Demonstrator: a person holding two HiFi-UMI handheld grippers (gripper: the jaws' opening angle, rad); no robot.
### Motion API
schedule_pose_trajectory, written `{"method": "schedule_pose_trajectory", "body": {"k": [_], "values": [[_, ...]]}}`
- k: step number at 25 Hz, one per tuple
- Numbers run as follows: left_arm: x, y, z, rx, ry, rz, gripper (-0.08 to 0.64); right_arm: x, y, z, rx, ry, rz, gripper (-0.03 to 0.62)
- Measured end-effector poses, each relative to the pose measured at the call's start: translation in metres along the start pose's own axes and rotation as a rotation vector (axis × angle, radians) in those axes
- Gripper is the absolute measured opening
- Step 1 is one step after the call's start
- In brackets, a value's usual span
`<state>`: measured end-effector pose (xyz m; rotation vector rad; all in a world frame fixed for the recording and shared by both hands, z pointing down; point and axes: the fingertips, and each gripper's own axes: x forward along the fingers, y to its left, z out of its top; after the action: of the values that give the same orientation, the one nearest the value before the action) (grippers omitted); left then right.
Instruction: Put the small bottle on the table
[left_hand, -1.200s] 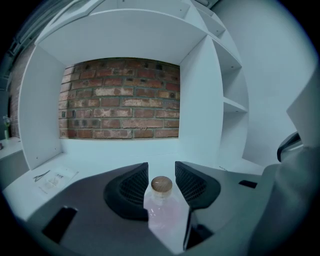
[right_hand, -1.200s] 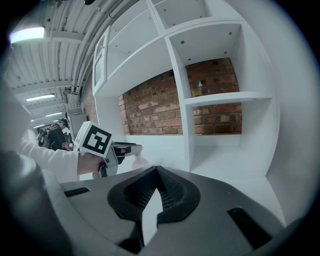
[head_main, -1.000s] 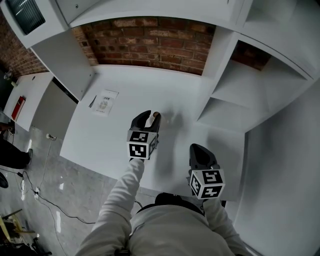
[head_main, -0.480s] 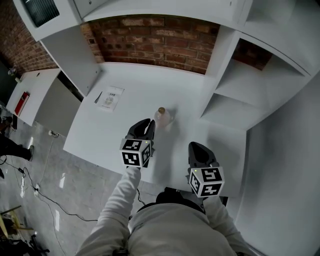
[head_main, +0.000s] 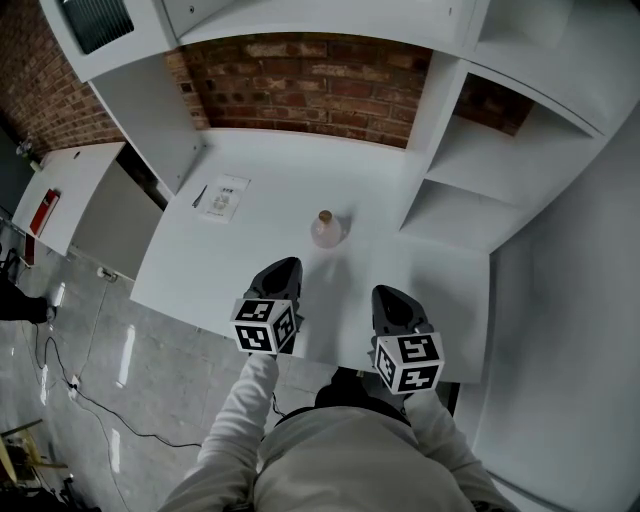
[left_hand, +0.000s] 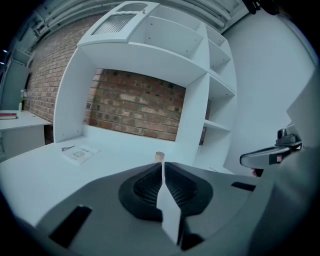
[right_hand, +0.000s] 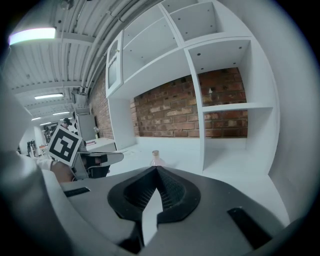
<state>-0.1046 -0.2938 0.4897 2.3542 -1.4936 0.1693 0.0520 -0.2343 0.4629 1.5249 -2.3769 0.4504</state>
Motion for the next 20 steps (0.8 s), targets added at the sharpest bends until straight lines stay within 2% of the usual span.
{"method": "schedule_pose_trajectory", "body": {"k": [10,20], "values": [[-0.044,0.004,-0.003,-0.007,-0.021,0.016,0.023,-0.016,0.020,-0.005,-0.007,-0.018,-0.012,0.028],[-0.091,0.004,-0.011,0.035,-0.024,0.031,0.023,-0.038,0.040,-0.013,-0.006,-0.035,-0.010,0.028]]}}
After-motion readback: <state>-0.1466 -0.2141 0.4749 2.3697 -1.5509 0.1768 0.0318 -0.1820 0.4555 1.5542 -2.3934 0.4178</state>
